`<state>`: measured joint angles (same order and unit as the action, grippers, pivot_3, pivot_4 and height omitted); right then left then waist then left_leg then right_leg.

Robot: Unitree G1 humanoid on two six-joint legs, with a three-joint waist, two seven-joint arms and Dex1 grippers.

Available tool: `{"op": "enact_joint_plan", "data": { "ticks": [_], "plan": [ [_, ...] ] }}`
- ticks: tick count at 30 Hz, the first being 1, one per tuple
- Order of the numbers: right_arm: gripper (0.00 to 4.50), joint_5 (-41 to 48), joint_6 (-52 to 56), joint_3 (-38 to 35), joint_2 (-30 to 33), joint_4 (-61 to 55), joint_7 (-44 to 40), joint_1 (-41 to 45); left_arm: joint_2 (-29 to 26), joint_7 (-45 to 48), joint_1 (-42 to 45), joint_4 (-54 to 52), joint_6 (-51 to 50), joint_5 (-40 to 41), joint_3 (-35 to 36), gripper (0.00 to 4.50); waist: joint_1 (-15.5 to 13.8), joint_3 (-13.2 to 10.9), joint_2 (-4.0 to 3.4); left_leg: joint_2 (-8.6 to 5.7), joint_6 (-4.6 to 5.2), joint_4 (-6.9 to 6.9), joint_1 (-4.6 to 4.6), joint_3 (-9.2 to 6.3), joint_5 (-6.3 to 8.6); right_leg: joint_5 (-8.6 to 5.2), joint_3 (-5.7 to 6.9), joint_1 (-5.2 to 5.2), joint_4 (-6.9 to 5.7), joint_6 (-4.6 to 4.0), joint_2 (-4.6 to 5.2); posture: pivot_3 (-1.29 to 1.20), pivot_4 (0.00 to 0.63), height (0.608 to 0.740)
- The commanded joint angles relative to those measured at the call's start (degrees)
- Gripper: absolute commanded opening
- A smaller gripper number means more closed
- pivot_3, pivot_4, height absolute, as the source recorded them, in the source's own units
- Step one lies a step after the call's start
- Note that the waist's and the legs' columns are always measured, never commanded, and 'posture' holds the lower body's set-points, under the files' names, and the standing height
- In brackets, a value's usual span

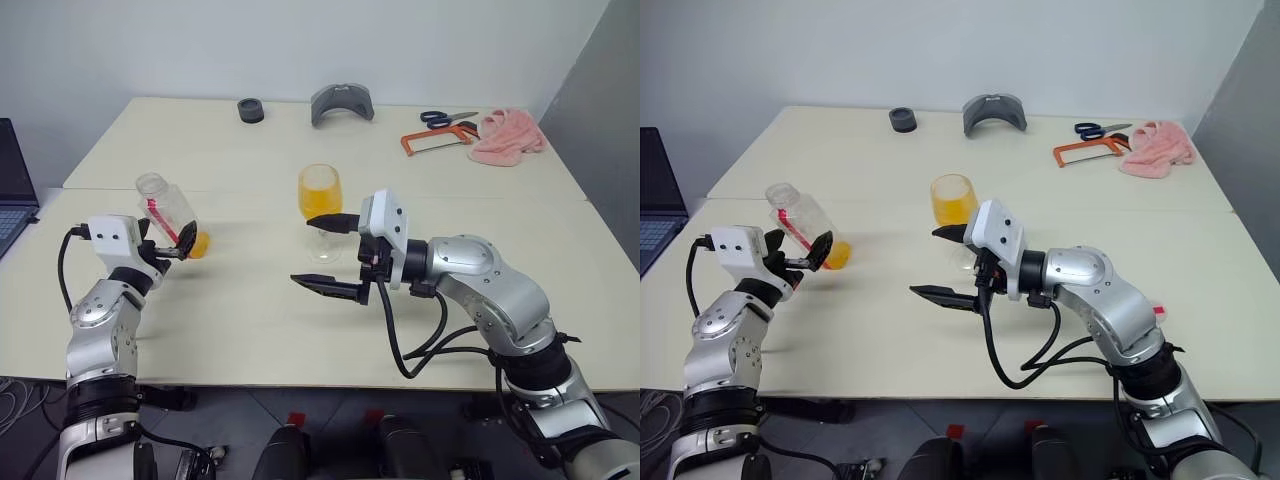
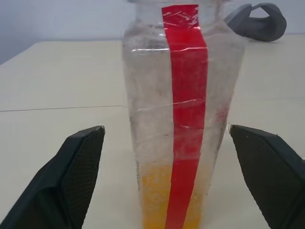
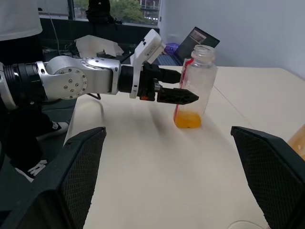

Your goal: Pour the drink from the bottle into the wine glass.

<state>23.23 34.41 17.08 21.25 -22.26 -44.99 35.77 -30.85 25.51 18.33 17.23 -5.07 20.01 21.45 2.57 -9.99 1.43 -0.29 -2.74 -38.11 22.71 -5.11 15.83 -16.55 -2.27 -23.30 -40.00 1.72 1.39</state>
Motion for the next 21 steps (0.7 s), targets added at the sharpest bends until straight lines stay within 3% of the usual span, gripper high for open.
{"op": "enact_joint_plan", "data": {
  "ticks": [1, 8, 12, 16, 21],
  "plan": [
    [4.5, -2.4, -4.3, 0.7, 1.4, -1.4, -0.5, -3.6, 0.4, -0.6, -2.2, -4.7, 2.5, -0.6, 0.7, 4.46, -0.2, 0.0, 0.01, 0.0, 0.0, 0.01, 0.0, 0.0, 0.0, 0.0, 0.0, 0.0, 0.0, 0.0, 0.01, 0.0, 0.15, 0.74],
    [4.5, -9.6, -23.0, -3.2, 0.4, 3.0, 4.4, -20.7, 2.7, -3.3, -12.8, -18.9, 1.3, 0.5, 2.8, 4.46, -0.3, 0.1, 0.09, 0.03, 0.01, 0.07, 0.0, 0.06, 0.01, 0.0, -0.05, 0.01, 0.07, 0.0, 0.04, 0.0, 0.15, 0.74],
    [4.5, -15.1, -36.4, -9.6, -4.8, 10.9, 15.9, -29.0, 4.6, -7.0, -19.0, -27.4, -0.1, -2.5, 1.3, 4.46, -0.4, 0.1, 0.11, 0.05, 0.01, 0.1, -0.16, 0.17, 0.01, 0.0, -0.12, 0.11, 0.03, 0.01, 0.21, 0.0, 0.15, 0.74],
    [4.5, -15.9, -38.0, -9.2, -5.9, 14.1, 16.3, -32.9, 7.5, -9.1, -21.8, -31.0, -0.4, -4.1, -0.1, 4.46, -0.7, 0.1, 0.11, 0.04, 0.01, 0.14, -0.27, 0.26, 0.01, -0.01, -0.16, 0.2, 0.04, 0.01, -0.01, 0.0, 0.15, 0.74],
    [4.5, -13.2, -36.0, -12.5, -7.7, 16.0, 18.2, -30.5, 8.7, -8.9, -22.8, -31.7, -0.6, -3.8, -0.9, 4.46, -0.6, 0.1, 0.1, 0.05, 0.01, 0.14, -0.34, 0.38, 0.01, -0.01, -0.24, 0.2, 0.04, 0.01, -0.17, 0.0, 0.15, 0.74]
  ]
}}
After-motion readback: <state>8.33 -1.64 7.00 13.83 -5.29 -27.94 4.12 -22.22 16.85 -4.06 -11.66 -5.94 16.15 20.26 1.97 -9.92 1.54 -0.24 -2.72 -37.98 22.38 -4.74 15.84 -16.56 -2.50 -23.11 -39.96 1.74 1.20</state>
